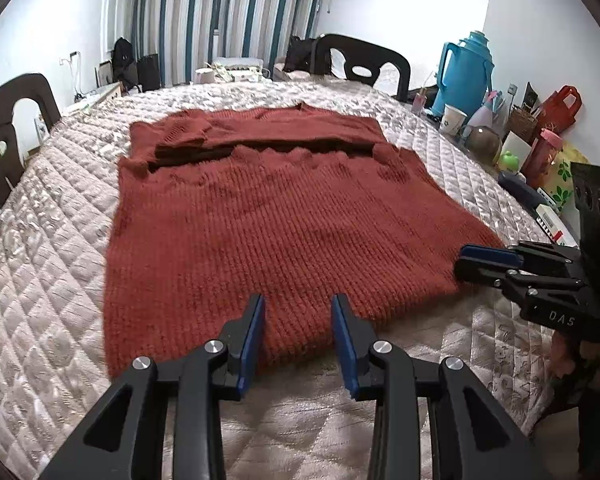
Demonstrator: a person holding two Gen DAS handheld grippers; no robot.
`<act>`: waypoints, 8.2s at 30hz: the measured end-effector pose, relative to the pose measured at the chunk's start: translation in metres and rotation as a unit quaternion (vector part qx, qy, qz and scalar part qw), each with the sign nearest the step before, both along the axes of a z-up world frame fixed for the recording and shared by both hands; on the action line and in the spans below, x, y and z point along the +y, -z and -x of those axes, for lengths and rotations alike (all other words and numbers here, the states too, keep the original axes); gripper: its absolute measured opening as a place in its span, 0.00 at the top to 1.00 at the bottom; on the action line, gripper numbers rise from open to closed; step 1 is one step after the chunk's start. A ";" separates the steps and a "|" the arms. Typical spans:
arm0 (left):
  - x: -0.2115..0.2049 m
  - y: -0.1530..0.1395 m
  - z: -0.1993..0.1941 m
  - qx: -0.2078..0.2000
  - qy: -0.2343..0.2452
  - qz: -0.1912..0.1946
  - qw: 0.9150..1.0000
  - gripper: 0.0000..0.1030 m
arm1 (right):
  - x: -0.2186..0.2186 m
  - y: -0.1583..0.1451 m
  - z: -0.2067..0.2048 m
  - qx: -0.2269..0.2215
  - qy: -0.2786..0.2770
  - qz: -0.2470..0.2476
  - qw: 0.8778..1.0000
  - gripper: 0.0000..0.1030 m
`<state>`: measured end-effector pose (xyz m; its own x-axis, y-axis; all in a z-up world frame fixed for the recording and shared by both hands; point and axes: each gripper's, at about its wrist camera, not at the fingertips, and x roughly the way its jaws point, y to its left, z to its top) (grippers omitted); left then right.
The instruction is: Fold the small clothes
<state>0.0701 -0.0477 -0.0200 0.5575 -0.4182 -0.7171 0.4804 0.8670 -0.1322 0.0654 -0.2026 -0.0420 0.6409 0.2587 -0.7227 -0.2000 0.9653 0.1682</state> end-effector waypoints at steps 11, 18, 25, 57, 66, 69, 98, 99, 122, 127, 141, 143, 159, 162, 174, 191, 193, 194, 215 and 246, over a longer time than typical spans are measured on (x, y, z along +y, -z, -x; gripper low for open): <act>0.022 0.010 -0.006 0.010 -0.044 -0.002 0.999 0.58 | -0.037 0.005 0.013 0.007 0.056 -0.027 0.998 0.77; 0.046 -0.001 0.002 -0.004 -0.069 0.015 0.998 0.52 | -0.049 -0.008 0.027 -0.016 0.067 -0.031 0.997 0.71; 0.081 0.002 0.008 -0.011 -0.113 0.036 0.993 0.36 | -0.069 -0.004 0.045 -0.009 0.097 -0.042 0.994 0.58; 0.105 0.009 0.019 0.068 -0.061 0.142 0.986 0.78 | -0.051 -0.011 0.050 -0.003 -0.002 -0.082 0.997 0.89; 0.127 -0.017 0.046 0.061 -0.065 0.181 0.979 0.79 | -0.046 -0.041 0.089 -0.024 -0.017 -0.120 0.992 0.89; 0.124 -0.027 0.030 0.047 -0.063 0.193 0.978 0.79 | -0.049 -0.050 0.078 -0.044 -0.018 -0.138 0.989 0.89; 0.079 0.022 -0.242 0.184 -0.124 0.206 0.953 0.67 | -0.133 0.013 -0.218 0.084 0.070 -0.246 0.963 0.81; 0.080 0.020 -0.240 0.180 -0.118 0.211 0.954 0.60 | -0.133 0.010 -0.215 0.078 0.065 -0.246 0.964 0.78; 0.069 0.029 -0.277 0.146 -0.137 0.154 0.967 0.85 | -0.136 0.024 -0.258 0.085 0.090 -0.229 0.966 0.89; 0.087 0.005 -0.258 0.107 -0.170 0.139 0.970 0.72 | -0.139 -0.012 -0.230 0.031 0.115 -0.157 0.980 0.78; -0.020 0.018 -0.248 0.076 -0.093 0.021 0.993 0.65 | -0.044 -0.003 -0.258 0.078 0.073 -0.036 0.994 0.78; -0.015 0.020 -0.251 0.072 -0.095 0.035 0.992 0.65 | -0.053 0.003 -0.260 0.075 0.077 -0.041 0.993 0.80; -0.013 -0.001 -0.231 0.050 -0.094 0.031 0.994 0.62 | -0.090 -0.020 -0.224 0.013 0.141 -0.040 0.989 0.79; -0.010 -0.008 -0.203 0.032 -0.075 0.035 0.996 0.62 | -0.080 -0.029 -0.194 -0.002 0.123 -0.041 0.992 0.79; 0.032 -0.007 -0.145 -0.004 -0.085 0.033 0.996 0.58 | -0.073 -0.023 -0.143 -0.003 0.111 -0.016 0.994 0.79; -0.002 0.002 -0.095 -0.017 -0.046 0.028 0.998 0.58 | 0.015 -0.026 -0.115 -0.044 0.007 0.018 0.999 0.79; -0.011 0.012 -0.101 0.000 -0.046 0.026 0.999 0.58 | 0.025 -0.014 -0.122 -0.032 -0.006 0.016 0.999 0.79; -0.014 0.018 -0.104 0.009 -0.047 0.021 0.999 0.58 | 0.030 -0.004 -0.128 -0.017 -0.012 0.022 1.000 0.79; 0.003 0.007 -0.135 -0.009 -0.112 0.018 0.993 0.58 | -0.024 -0.014 -0.152 -0.036 0.088 -0.005 0.995 0.79; 0.039 0.004 -0.090 0.008 -0.144 0.026 0.989 0.57 | -0.013 -0.028 -0.110 -0.039 0.072 0.000 0.997 0.79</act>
